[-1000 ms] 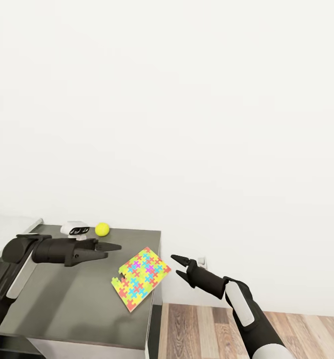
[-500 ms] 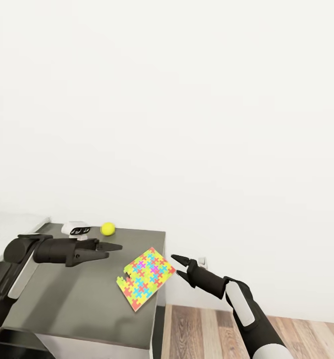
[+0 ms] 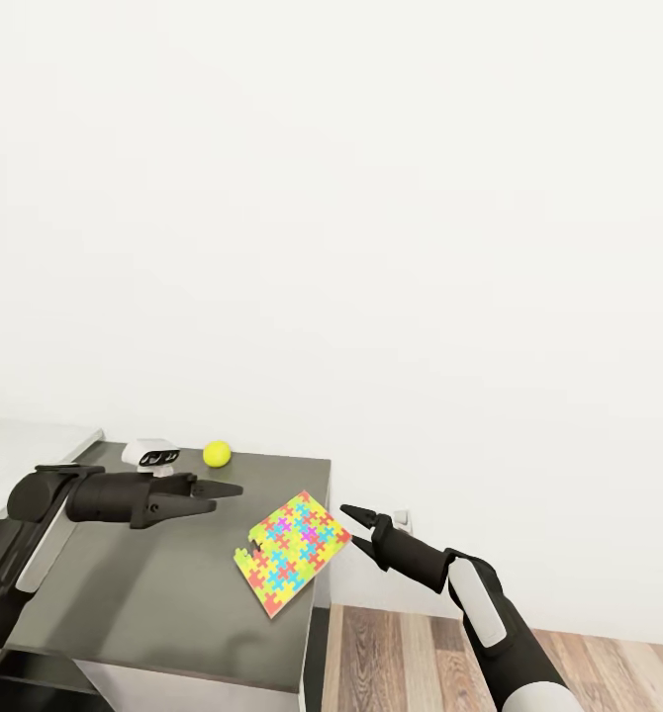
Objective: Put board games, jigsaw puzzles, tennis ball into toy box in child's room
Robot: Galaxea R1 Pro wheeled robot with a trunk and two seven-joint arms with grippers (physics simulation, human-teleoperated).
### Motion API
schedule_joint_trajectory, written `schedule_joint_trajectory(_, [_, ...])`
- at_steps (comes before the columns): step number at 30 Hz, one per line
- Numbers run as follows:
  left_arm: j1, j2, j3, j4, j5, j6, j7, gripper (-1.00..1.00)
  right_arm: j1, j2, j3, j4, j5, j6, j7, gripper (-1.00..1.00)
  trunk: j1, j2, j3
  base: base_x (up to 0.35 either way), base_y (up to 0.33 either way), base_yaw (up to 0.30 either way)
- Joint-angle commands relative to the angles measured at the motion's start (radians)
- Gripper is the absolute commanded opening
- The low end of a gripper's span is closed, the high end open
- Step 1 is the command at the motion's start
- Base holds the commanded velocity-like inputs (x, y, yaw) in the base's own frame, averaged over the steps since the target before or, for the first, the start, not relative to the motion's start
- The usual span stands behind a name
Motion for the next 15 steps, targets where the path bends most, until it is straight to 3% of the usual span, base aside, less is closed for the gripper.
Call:
schedule_joint_trajectory(1, [-0.001, 0.001, -0.002, 0.000, 0.001, 0.010, -0.003, 1.00, -0.001, 0.001, -0.004, 0.000, 0.001, 0.007, 0.003, 1.00, 0.000, -0.001, -0.001, 0.000, 0.000, 0.002])
schedule_joint_trajectory(15, [-0.001, 0.001, -0.001, 0.000, 0.001, 0.011, -0.003, 1.00, -0.001, 0.000, -0.004, 0.000, 0.001, 0.007, 0.006, 1.00, 0.046, -0.085, -0.039, 0.000, 0.000, 0.000])
